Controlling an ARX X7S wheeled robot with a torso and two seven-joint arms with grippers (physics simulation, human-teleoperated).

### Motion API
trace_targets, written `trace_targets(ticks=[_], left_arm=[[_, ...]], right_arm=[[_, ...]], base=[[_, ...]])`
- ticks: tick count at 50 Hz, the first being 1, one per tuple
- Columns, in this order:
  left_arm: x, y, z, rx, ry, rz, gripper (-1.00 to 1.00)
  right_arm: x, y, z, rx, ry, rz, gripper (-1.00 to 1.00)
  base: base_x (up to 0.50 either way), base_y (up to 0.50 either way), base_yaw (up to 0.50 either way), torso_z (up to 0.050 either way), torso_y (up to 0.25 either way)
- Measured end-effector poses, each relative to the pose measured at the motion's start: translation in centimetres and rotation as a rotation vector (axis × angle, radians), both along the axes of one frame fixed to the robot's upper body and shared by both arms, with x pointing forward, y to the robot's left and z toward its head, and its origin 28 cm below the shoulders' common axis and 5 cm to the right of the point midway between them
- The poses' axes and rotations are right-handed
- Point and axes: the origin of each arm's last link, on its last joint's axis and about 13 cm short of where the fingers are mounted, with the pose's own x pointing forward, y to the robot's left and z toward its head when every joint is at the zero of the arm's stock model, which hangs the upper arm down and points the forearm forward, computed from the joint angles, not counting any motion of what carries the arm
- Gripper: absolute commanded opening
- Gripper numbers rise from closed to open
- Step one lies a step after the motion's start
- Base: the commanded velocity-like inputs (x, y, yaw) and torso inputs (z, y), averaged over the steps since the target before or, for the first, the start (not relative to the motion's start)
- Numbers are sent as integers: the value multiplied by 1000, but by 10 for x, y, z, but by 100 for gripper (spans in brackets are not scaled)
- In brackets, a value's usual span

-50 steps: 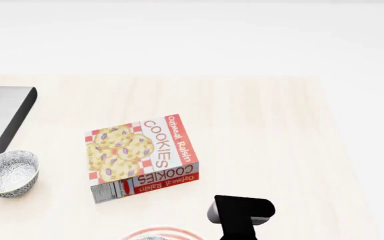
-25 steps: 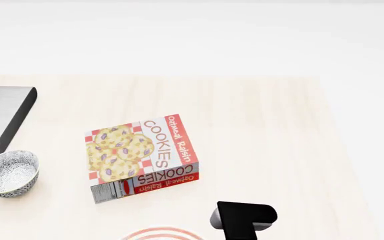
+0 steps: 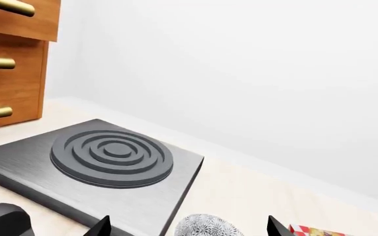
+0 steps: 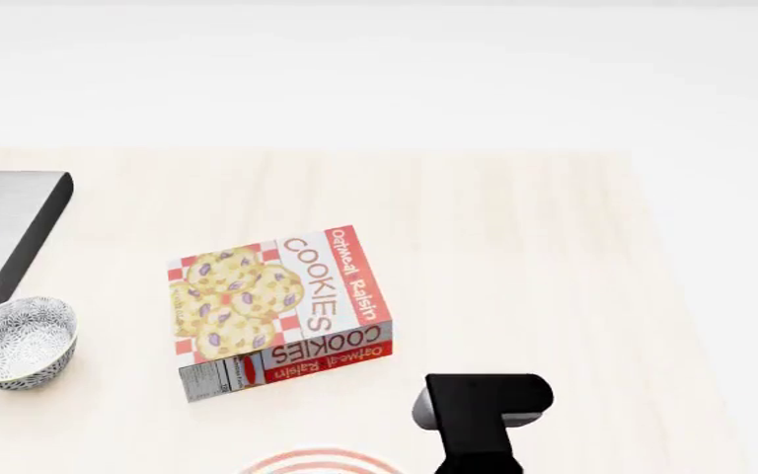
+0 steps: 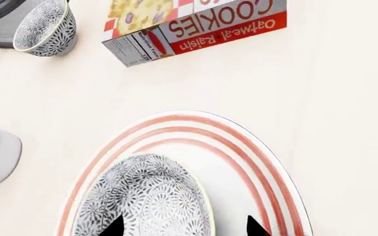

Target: Pick the akita bowl next to the plate and place it on the plate.

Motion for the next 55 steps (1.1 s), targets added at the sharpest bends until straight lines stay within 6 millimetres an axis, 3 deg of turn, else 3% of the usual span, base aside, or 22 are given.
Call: trace_targets(ticks=[18, 30, 42, 55], left_arm=[[0, 0, 0, -1, 1, 1, 100], [0, 0, 0, 0, 2, 2, 100], [0, 0, -1, -1, 3, 4, 100], [0, 0, 0, 0, 3, 5, 100]], right_arm=[[-16, -2, 52, -62, -184, 2, 100], [-29, -8, 72, -115, -344, -54, 100], [-36, -16, 66, -175, -483, -247, 100], [-42, -23, 40, -245, -609, -489, 100]], base=[[0, 0, 0, 0, 0], [0, 0, 0, 0, 0], [0, 0, 0, 0, 0], [0, 0, 0, 0, 0]])
